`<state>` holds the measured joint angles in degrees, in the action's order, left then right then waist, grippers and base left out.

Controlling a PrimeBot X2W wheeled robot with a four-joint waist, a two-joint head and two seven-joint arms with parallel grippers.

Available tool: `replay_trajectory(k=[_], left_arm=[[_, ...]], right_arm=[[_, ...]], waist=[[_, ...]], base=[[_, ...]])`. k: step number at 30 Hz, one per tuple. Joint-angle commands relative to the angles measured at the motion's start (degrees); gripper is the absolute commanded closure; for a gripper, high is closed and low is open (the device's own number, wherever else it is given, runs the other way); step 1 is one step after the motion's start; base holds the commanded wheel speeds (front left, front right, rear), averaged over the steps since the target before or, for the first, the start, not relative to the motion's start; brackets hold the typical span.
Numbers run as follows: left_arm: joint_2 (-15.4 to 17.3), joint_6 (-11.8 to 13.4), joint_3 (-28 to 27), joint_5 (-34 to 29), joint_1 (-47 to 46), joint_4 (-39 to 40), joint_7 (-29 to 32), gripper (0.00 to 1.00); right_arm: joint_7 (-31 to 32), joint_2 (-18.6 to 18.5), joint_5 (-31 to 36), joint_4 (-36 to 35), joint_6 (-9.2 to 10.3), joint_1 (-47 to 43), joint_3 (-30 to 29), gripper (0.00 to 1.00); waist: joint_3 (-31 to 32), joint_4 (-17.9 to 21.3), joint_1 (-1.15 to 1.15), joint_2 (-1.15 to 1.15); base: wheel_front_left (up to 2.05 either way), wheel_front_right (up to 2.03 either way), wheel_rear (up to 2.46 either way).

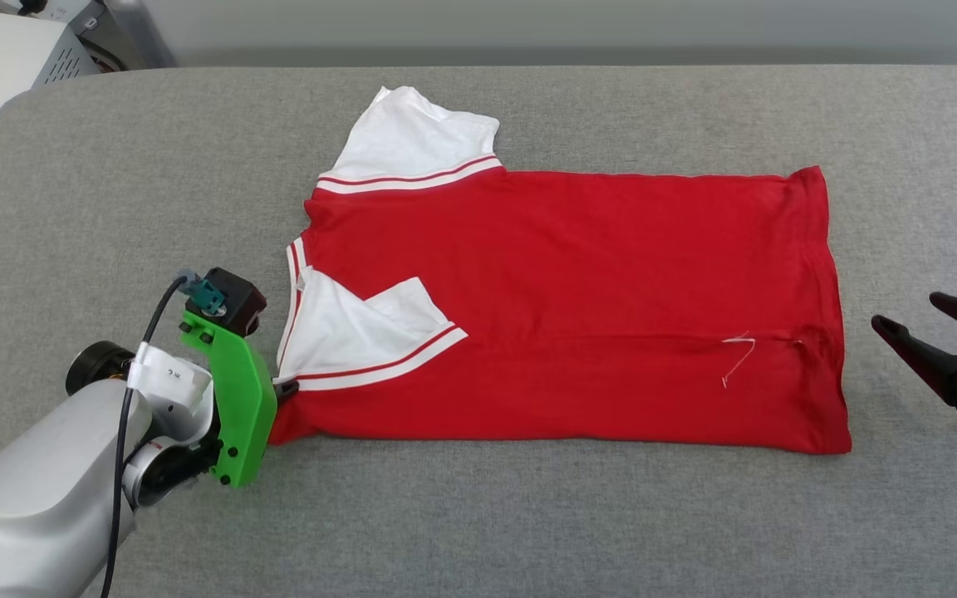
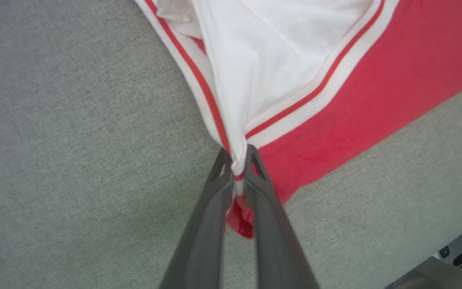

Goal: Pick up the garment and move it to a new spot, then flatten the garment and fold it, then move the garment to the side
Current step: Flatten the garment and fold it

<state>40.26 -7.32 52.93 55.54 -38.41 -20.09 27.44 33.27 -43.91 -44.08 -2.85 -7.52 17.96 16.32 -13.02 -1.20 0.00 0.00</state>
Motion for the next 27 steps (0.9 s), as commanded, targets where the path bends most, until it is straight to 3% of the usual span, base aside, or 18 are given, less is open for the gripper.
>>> replay_trajectory(k=[1,8,21,22,23,27], left_arm=[[0.50,0.21,-0.26,-0.42,0.60,0.66,-0.57,1.00],[0.70,1.42,0.46,-2.15,0.51,4.43,-0.91,1.00],[0.80,2.01,0.92,-3.89,-0.18,5.31,-2.12,1.00],[0.79,1.99,0.99,-3.97,-0.06,5.05,-2.36,1.00],[0.76,1.97,1.02,-3.97,0.07,4.82,-2.57,1.00],[0.86,1.83,1.25,-3.72,1.12,3.52,-3.49,1.00]], right_arm=[[1.84,-0.33,-0.81,0.03,0.03,0.73,0.45,0.00],[8.38,1.09,-2.18,3.86,0.03,0.03,3.08,0.00],[4.41,8.16,0.11,17.23,0.03,-0.63,11.68,0.00],[3.14,8.52,-0.04,17.82,0.03,-0.54,12.13,0.55],[1.98,8.73,-0.06,18.22,0.03,-0.40,12.41,1.00],[-1.99,8.76,-0.39,19.54,0.03,0.41,13.50,1.00]], waist=[[-0.08,-0.29,0.00,0.00],[-1.42,-1.40,0.00,0.00],[-3.99,-2.05,0.00,0.00],[-3.94,-1.99,0.00,0.00],[-3.85,-1.92,0.00,0.00],[-2.59,-1.19,0.00,0.00]], base=[[0.00,0.00,0.00],[0.00,0.00,0.00],[0.00,0.00,0.00],[0.00,0.00,0.00],[0.00,0.00,0.00],[0.00,0.00,0.00]])
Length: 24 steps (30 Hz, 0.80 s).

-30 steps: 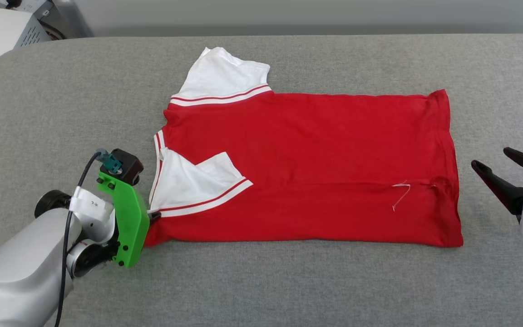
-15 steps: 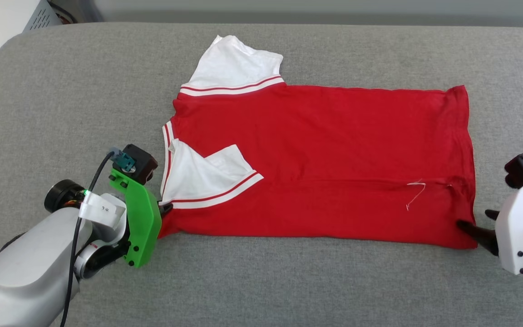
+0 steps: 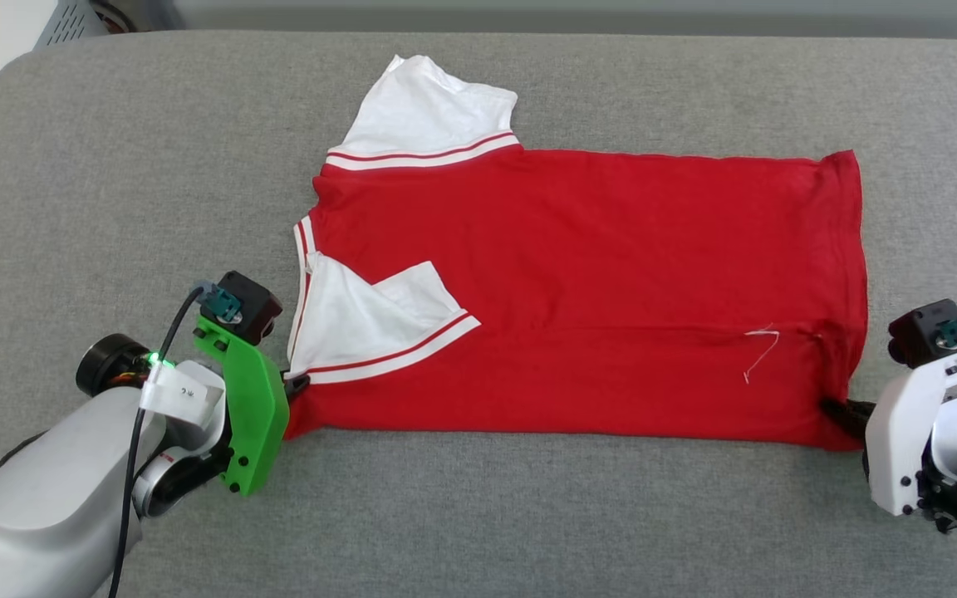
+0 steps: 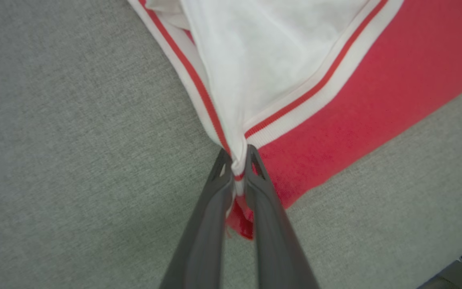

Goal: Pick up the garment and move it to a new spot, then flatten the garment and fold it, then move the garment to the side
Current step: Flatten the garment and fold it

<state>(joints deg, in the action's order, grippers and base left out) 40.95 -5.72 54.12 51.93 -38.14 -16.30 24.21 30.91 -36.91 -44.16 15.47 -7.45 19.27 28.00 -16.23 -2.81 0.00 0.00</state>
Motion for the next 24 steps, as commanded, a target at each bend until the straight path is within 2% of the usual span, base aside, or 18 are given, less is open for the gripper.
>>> replay_trajectory(k=[1,3,5,13,20,24], left_arm=[[0.24,0.15,0.18,-0.15,0.98,-0.53,-0.38,1.00],[0.42,-0.05,0.50,-0.27,1.12,-0.94,-0.51,1.00],[1.83,-0.56,0.87,0.24,1.91,0.45,-0.95,1.00],[4.68,0.34,1.94,0.47,5.25,5.75,-0.44,1.00],[6.50,2.47,2.96,1.74,9.54,10.82,0.27,1.00],[6.63,3.49,3.60,1.79,11.03,11.07,0.35,1.00]], right_arm=[[-0.18,1.42,-0.19,1.34,-0.03,-0.64,2.00,1.00],[-1.49,0.61,0.05,1.41,-0.03,-0.08,2.07,1.00],[-4.42,-1.79,-1.20,-2.30,-0.03,-0.82,0.42,1.00],[-4.48,-5.13,-1.99,-9.77,-0.03,-8.52,-5.26,1.00],[-1.51,-4.90,-1.84,-13.48,-0.03,-16.12,-11.29,1.00],[0.37,-2.86,-1.36,-13.42,-0.03,-18.09,-13.01,1.00]], waist=[[1.00,0.52,0.00,0.00],[1.84,0.75,0.00,0.00],[4.80,0.95,0.00,0.00],[7.92,0.78,0.00,0.00],[8.27,1.39,0.00,0.00],[7.11,1.87,0.00,0.00]], base=[[0.00,0.00,0.00],[0.00,0.00,0.00],[0.00,0.00,0.00],[0.00,0.00,0.00],[0.00,0.00,0.00],[0.00,0.00,0.00]])
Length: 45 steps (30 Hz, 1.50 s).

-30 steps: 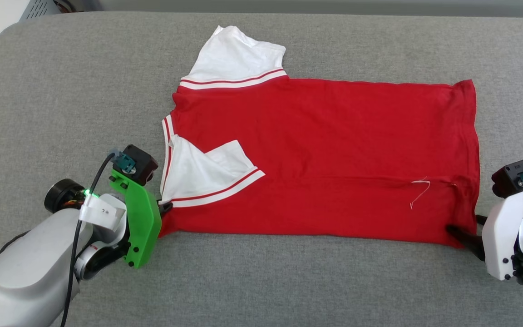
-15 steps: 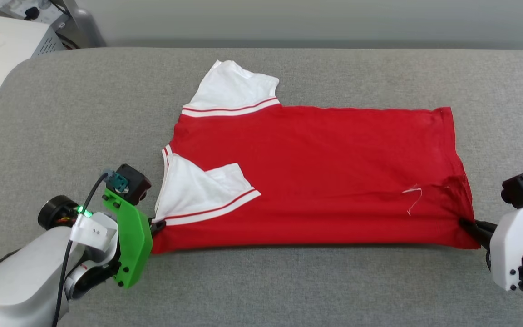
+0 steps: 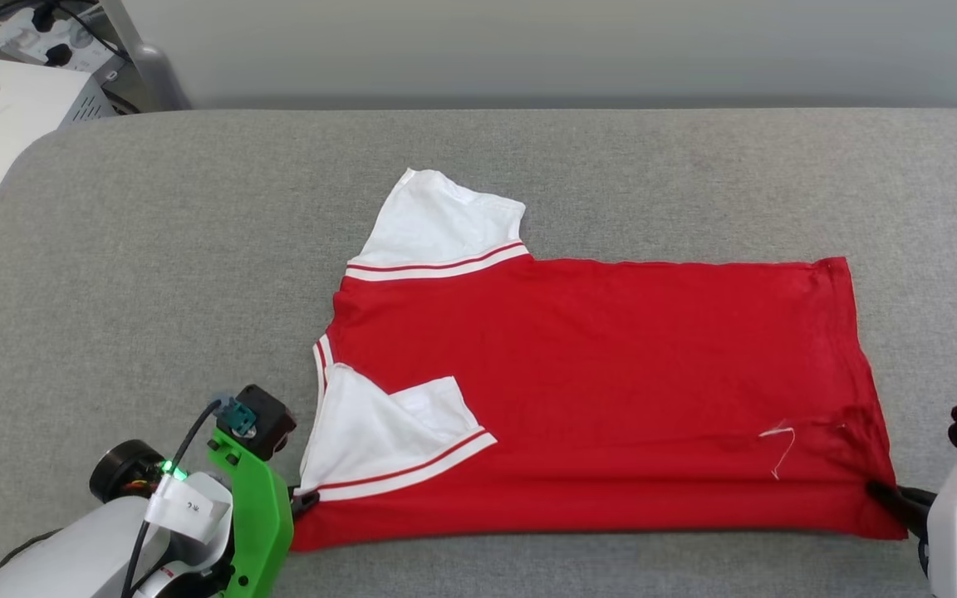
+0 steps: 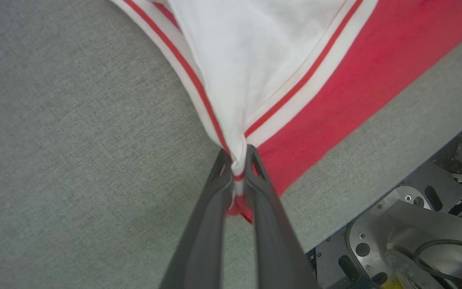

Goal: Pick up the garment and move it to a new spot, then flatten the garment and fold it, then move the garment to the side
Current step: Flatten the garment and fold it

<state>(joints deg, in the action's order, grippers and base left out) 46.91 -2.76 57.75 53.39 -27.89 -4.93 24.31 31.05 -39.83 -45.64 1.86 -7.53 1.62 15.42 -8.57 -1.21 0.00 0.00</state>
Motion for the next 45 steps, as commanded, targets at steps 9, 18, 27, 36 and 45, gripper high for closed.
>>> replay_trajectory(k=[9,18,27,36,45], left_arm=[[-1.86,0.81,0.17,0.62,1.46,-4.96,-1.75,0.53],[2.06,3.16,-4.26,-1.59,-1.41,-0.93,-7.62,0.00],[0.71,2.84,-8.21,-6.30,-12.10,-1.51,-11.48,0.00],[-4.05,-1.53,-9.68,-3.49,-25.15,-10.05,-4.04,0.00],[-6.87,-4.11,-8.65,2.96,-40.09,-17.96,14.58,0.00]], right_arm=[[-0.60,4.19,2.50,6.00,0.04,-0.21,-0.47,0.76],[-15.14,6.44,9.36,0.98,0.04,-0.79,-5.07,0.00],[-29.00,16.14,21.65,-6.87,0.04,2.53,-13.30,0.00],[-34.41,22.44,25.85,-12.67,0.04,5.02,-13.10,0.00],[-35.77,22.87,26.55,-12.70,0.04,9.81,-9.70,0.00]], waist=[[-2.01,0.28,0.00,0.00],[1.35,-0.04,0.00,0.00],[-2.06,2.68,0.00,0.00],[-10.29,7.19,0.00,0.00],[-19.48,11.13,0.00,0.00]], base=[[0.00,0.00,0.00],[0.00,0.00,0.00],[0.00,0.00,0.00],[0.00,0.00,0.00],[0.00,0.00,0.00]])
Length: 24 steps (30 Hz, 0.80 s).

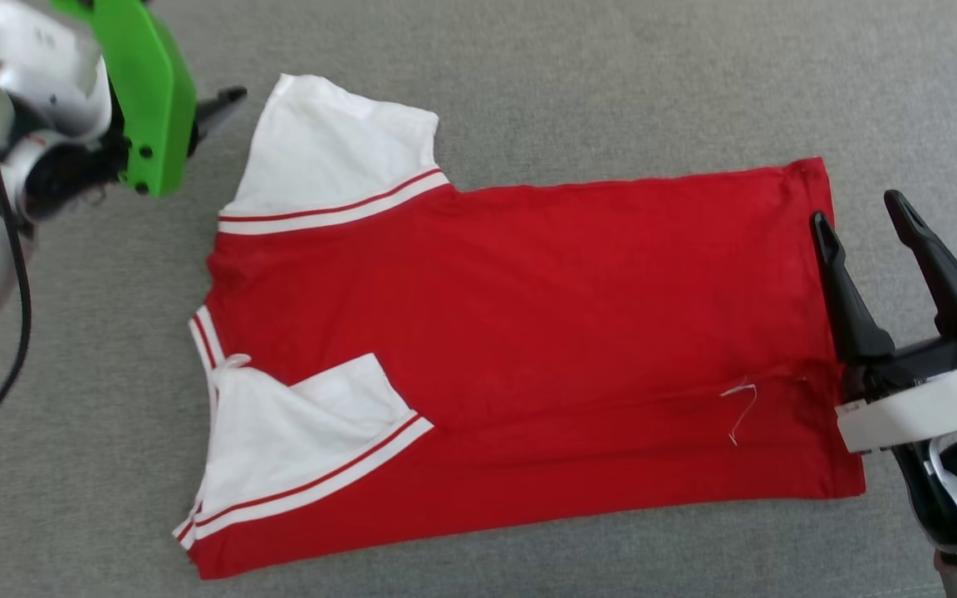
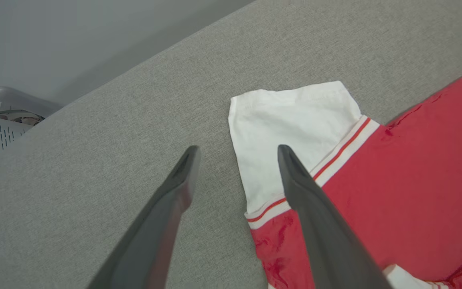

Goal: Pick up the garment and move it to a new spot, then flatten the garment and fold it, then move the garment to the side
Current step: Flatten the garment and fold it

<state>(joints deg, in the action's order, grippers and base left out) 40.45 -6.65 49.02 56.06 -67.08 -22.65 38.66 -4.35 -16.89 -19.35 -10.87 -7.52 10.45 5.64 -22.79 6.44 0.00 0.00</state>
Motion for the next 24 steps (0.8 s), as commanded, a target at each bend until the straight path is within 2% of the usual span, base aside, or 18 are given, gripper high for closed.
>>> replay_trajectory(k=[1,8,13,20,21,24], left_arm=[[-0.73,-0.29,0.18,0.81,-2.14,-1.05,1.78,0.00],[-3.28,-0.62,1.82,1.85,-9.88,-6.31,9.44,0.00],[-3.77,-0.75,4.96,-0.30,-11.57,-9.54,11.06,0.00],[-3.28,-0.81,8.67,-0.02,-9.64,-10.97,9.64,0.00],[-2.47,-0.82,10.89,0.33,-9.04,-10.20,8.92,1.00],[-1.93,-0.82,12.58,-0.42,-9.39,-9.26,5.99,1.00]], right_arm=[[-0.51,-0.13,0.25,0.09,0.03,1.52,0.34,0.00],[-1.15,-1.03,0.18,0.95,0.03,5.33,2.08,0.00],[-2.20,-1.08,-0.03,2.16,0.03,7.02,3.25,0.00],[-3.15,-1.48,-0.47,3.45,0.03,8.22,3.68,0.00],[-3.18,-2.11,-0.64,3.53,0.03,8.53,3.24,0.00],[-3.62,-3.03,-0.54,2.91,0.03,9.37,1.71,0.00]], waist=[[-6.08,3.77,0.00,0.00],[-10.96,5.18,0.00,0.00],[-12.62,5.76,0.00,0.00],[-12.98,5.91,0.00,0.00],[-12.44,5.52,0.00,0.00],[-11.41,4.78,0.00,0.00]], base=[[0.00,0.00,0.00],[0.00,0.00,0.00],[0.00,0.00,0.00],[0.00,0.00,0.00],[0.00,0.00,0.00],[0.00,0.00,0.00]])
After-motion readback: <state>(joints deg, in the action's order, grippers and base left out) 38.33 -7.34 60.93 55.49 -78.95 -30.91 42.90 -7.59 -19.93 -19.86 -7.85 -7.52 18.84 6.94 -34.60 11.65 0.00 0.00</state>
